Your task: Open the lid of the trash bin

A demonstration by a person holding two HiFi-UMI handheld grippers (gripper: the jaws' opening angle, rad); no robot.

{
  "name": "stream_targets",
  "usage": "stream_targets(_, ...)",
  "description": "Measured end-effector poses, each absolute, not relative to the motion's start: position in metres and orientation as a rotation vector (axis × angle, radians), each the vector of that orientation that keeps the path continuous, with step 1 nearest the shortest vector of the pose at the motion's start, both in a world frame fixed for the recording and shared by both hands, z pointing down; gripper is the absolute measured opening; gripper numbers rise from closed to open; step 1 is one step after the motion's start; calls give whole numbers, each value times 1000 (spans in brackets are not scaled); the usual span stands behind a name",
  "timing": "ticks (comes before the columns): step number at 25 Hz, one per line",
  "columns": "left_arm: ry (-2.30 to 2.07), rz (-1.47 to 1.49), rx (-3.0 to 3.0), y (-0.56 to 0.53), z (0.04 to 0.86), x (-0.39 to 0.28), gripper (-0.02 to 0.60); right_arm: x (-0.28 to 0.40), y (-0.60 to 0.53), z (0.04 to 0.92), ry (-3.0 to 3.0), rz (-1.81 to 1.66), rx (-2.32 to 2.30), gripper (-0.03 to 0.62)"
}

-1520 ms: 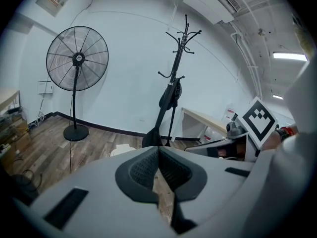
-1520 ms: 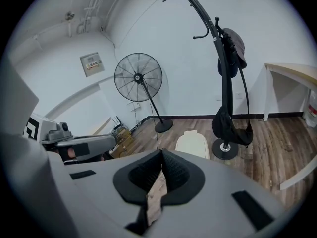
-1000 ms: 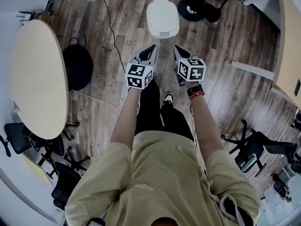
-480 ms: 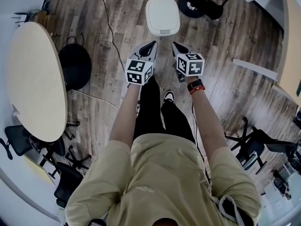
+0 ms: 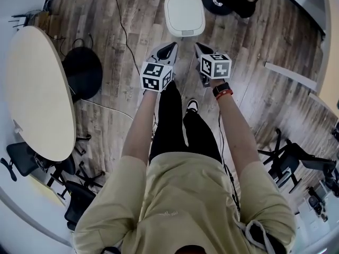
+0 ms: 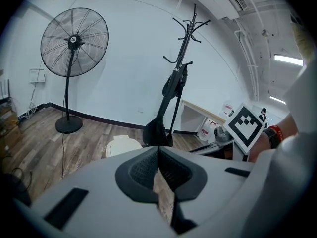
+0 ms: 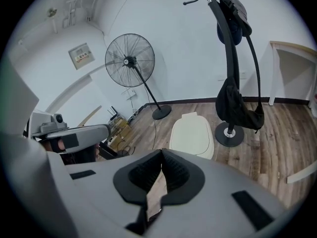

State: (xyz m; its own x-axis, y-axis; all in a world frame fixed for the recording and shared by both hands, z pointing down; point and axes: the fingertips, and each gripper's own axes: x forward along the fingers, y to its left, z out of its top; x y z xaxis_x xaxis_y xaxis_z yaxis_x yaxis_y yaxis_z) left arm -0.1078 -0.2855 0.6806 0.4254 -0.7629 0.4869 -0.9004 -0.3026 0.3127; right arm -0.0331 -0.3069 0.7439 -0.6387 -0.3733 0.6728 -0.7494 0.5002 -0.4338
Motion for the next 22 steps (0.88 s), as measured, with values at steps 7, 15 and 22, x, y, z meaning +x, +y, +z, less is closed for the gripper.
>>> stream_targets(7,-1376,326,2145,-304,707,-115,25,-38,-320,776,-2216,1026,933,2)
stream_targets(15,-1388,297,2124,-325,736,-126,25,-51,-329,813,-2193,1041,909,2)
stream_targets(22,-1383,270,2140,-343,753,-134,25,-53,-342,845,-2168,1127,919,2)
